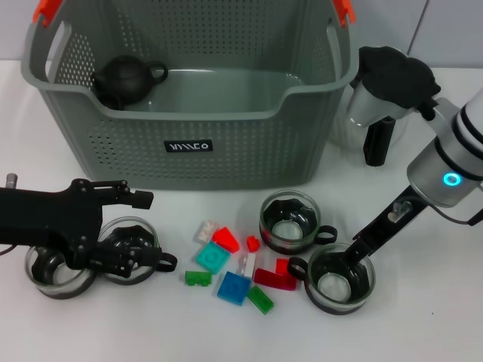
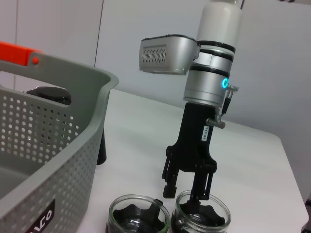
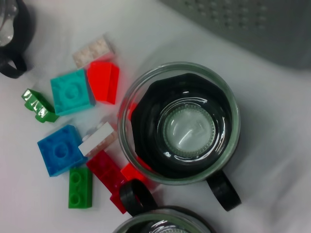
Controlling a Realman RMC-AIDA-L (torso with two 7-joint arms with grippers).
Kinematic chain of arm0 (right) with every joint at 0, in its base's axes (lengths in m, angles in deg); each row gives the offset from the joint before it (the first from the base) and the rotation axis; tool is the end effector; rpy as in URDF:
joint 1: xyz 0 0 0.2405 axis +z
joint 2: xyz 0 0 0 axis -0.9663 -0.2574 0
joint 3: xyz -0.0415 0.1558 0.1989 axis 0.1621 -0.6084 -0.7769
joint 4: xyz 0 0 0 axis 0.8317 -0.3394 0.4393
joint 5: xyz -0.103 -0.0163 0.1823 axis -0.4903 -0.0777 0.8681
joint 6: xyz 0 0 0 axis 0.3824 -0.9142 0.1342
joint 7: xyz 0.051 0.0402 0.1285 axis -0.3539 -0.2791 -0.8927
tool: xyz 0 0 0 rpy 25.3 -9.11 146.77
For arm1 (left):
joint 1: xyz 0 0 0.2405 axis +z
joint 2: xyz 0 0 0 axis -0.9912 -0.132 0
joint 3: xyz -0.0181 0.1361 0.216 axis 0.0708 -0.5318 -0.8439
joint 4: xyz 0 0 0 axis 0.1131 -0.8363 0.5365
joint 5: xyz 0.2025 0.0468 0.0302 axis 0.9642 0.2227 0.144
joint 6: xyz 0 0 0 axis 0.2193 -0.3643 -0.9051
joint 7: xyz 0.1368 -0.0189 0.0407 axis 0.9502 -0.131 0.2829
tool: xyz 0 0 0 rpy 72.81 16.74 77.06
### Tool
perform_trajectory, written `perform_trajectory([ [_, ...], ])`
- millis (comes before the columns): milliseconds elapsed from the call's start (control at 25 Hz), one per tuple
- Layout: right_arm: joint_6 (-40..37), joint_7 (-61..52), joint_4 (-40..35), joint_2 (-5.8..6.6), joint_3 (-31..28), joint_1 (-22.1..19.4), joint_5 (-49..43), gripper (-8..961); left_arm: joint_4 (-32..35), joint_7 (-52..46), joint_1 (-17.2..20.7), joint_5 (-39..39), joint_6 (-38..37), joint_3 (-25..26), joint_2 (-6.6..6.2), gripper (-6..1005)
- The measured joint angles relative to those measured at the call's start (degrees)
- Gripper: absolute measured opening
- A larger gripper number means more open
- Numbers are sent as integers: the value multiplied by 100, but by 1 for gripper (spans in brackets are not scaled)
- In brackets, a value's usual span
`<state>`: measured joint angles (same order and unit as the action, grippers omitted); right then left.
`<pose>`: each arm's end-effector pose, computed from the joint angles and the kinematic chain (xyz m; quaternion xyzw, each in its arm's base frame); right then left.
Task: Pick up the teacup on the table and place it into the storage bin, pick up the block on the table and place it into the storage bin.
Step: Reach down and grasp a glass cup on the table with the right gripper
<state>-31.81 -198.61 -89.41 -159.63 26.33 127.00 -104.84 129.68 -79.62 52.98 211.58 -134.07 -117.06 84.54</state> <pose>0.1874 0.3725 -0.0522 -0.8826 0.4071 -0.2237 0.0731 -0.2736 0.2906 0.0568 -0.9672 -0.1576 -0.1921 0.0531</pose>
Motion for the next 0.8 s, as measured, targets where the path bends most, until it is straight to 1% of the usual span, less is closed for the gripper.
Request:
perform_trajectory([
  [200, 99, -11, 168, -7, 157, 77, 138, 723, 0, 0, 6, 0, 0, 16, 0, 934],
  [440, 187, -202, 188, -11, 647, 100, 284, 697, 0, 7, 8, 1, 1, 69, -7, 935],
  [640, 202, -280, 142, -6, 721, 81, 321, 641, 0, 9, 16, 4, 0, 76, -9, 935],
  [760, 208, -283, 140, -6, 732, 60, 321, 442, 1, 24, 21, 5, 0, 108, -9, 935],
  [800, 218, -287, 140, -6, 733, 55, 321, 436, 0, 33, 27, 5, 0, 116, -9, 935],
])
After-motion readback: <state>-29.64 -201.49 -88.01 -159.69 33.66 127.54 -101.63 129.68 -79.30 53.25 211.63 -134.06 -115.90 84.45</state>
